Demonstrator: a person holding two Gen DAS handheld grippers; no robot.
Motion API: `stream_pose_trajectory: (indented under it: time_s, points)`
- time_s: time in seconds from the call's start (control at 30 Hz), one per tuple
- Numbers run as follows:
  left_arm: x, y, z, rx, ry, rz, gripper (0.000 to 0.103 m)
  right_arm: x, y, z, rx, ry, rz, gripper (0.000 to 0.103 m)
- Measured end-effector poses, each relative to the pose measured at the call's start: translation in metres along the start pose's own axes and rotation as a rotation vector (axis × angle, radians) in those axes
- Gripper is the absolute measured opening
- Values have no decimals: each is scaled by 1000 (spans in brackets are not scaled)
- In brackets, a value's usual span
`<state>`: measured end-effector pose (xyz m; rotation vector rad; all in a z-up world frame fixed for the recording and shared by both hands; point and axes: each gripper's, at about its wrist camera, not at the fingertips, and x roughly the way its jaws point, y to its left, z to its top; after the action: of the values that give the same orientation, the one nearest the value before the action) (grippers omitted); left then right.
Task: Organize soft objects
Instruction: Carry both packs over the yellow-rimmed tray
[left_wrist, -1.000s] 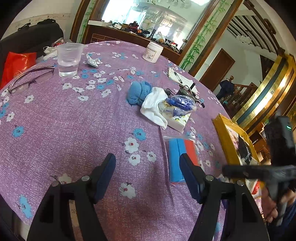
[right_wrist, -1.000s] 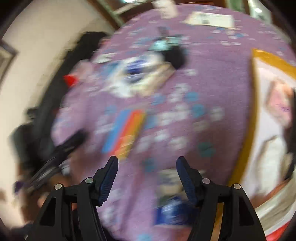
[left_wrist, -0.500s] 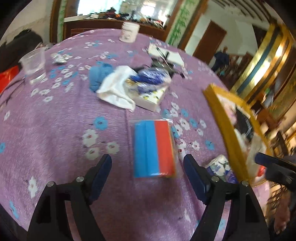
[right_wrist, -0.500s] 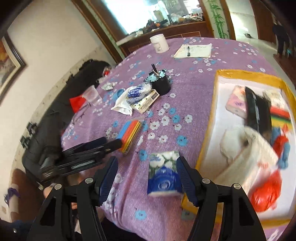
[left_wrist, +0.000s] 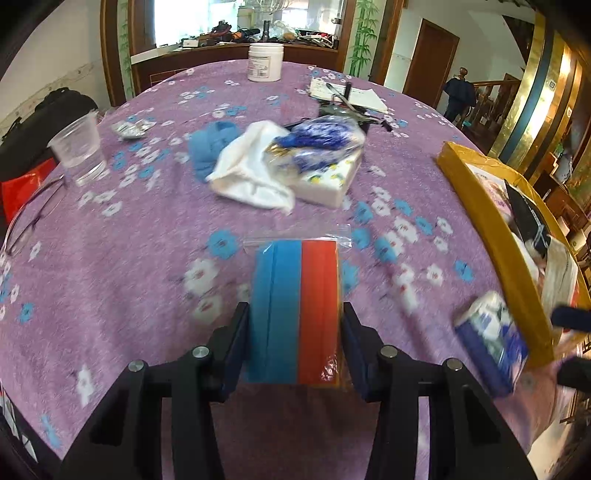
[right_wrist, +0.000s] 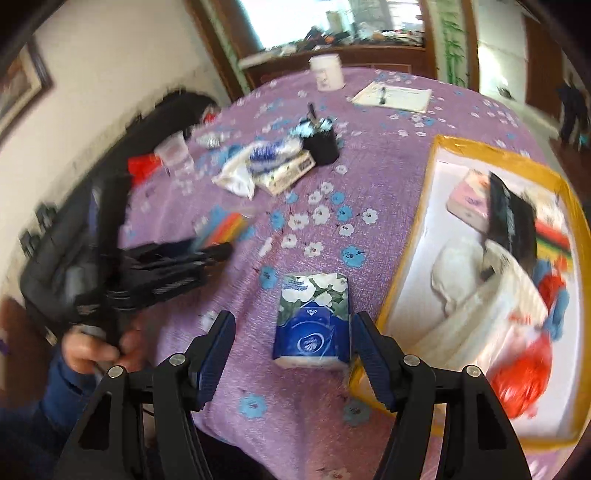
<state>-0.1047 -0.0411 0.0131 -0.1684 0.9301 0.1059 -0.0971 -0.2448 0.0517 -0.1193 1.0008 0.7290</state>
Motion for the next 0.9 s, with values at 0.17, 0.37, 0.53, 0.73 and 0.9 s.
stream_pose_trajectory:
  time_s: [0.17, 0.37, 0.53, 0.73, 0.9]
  points:
    - [-7, 11, -10, 8, -15, 30, 46, 37, 15, 14, -131, 151, -130, 71]
    - [-7, 8, -12, 24, -29, 41, 47, 68, 10, 30, -187, 308, -149, 71]
    - [-8, 7, -13, 27, -40, 35, 47, 74, 5, 33, -155, 320, -95, 55]
    - [-6, 5, -13, 33, -52, 50, 47, 45, 22, 31, -74, 71, -60, 55]
    - [-5, -1, -16, 50, -64, 83, 47, 61, 22, 28, 26, -12, -70, 58]
